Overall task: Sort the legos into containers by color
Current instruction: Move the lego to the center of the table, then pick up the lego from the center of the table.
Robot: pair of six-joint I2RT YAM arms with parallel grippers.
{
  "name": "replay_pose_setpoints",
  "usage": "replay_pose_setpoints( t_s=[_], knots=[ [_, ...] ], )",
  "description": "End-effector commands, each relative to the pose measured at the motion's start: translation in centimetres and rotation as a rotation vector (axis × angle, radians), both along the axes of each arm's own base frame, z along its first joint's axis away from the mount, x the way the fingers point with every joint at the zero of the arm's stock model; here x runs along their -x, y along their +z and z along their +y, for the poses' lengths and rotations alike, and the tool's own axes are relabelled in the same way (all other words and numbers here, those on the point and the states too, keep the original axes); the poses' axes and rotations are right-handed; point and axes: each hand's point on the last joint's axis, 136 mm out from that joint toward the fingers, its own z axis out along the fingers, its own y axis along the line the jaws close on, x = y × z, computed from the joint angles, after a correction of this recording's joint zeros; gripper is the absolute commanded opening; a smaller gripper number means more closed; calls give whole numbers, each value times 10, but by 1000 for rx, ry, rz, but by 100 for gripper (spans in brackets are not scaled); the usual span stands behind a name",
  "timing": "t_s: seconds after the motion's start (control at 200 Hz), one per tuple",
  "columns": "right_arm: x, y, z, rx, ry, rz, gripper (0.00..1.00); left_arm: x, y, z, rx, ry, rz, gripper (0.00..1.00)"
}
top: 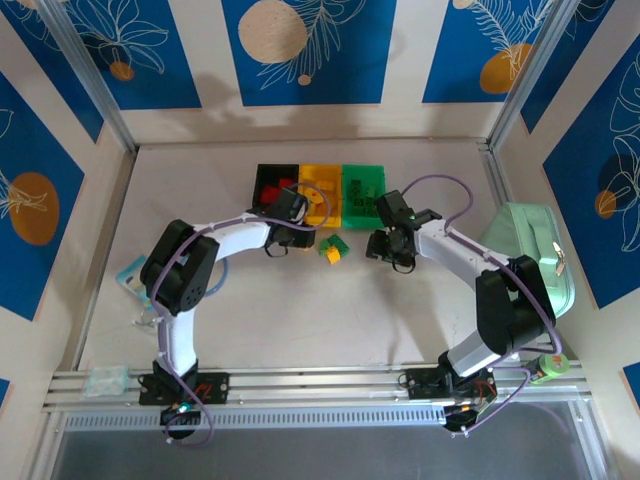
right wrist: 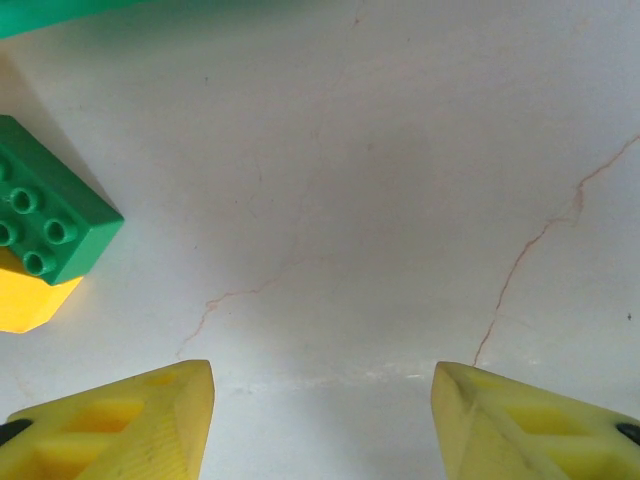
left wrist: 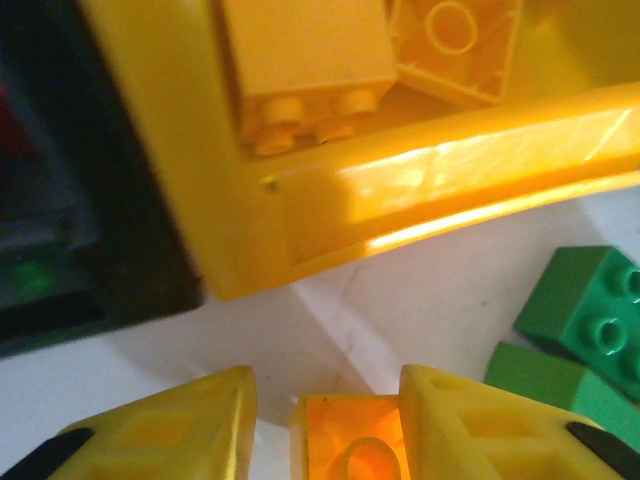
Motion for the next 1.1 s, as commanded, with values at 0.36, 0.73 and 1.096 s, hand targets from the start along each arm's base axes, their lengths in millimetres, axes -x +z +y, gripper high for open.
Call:
replay_pose_setpoints(
  t_s=[0.36, 0.73, 1.096],
  knots=[
    [10, 2, 9, -39, 2, 0, 60, 45, 43, 33, 38, 40, -59, 48],
    [15, -3, 8, -31, 3, 4, 60, 57, 21, 53, -57, 95, 14, 67],
    [14, -7, 10, -34, 2, 14, 60, 64, -5, 47, -96, 62, 108, 68]
  ],
)
